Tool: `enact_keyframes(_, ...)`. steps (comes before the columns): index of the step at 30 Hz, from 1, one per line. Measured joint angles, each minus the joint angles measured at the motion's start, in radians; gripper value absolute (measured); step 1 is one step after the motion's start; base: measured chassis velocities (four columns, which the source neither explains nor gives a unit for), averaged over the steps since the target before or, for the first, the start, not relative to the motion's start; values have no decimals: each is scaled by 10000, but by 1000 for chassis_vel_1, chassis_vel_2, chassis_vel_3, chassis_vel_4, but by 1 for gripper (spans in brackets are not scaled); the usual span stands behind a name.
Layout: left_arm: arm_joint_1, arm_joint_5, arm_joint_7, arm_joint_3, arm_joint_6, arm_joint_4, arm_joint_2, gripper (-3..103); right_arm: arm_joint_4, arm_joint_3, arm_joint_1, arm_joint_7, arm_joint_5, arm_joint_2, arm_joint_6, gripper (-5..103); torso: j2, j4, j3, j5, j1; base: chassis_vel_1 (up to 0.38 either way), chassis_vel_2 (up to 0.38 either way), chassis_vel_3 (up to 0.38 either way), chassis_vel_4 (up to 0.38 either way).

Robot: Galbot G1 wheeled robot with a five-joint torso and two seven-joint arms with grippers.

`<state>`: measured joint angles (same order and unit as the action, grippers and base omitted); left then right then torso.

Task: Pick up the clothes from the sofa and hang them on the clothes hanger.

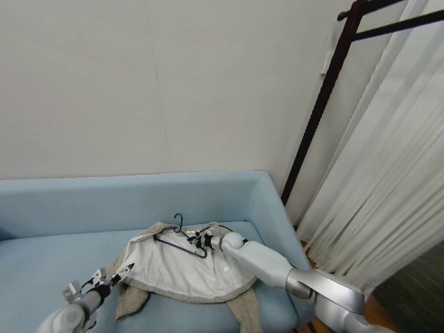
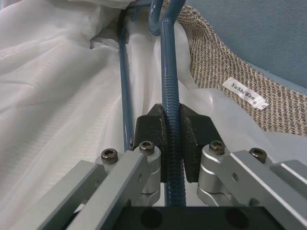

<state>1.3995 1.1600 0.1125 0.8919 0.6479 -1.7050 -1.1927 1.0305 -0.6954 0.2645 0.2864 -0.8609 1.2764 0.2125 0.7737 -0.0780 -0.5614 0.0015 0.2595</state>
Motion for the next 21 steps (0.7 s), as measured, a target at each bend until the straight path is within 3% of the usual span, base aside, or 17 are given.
enact_keyframes(8, 491, 205, 90, 422, 36, -489, -265, 100, 117, 7, 60, -8, -3, -191, 16, 8, 0, 3, 1, 1, -1, 0, 0, 0, 0)
enact_keyframes(15, -107, 880, 60, 448, 49, 194, -296, 100, 237, -88, 83, -24, -38, -223, 46, 8, 0, -1, 0, 0, 0, 0, 0, 0, 0)
enact_keyframes(21, -501, 1156, 376, 340, 251, 610, -405, 100, 368, -296, -97, -70, -221, -276, 109, 8, 0, 0, 0, -1, 0, 0, 0, 0, 0)
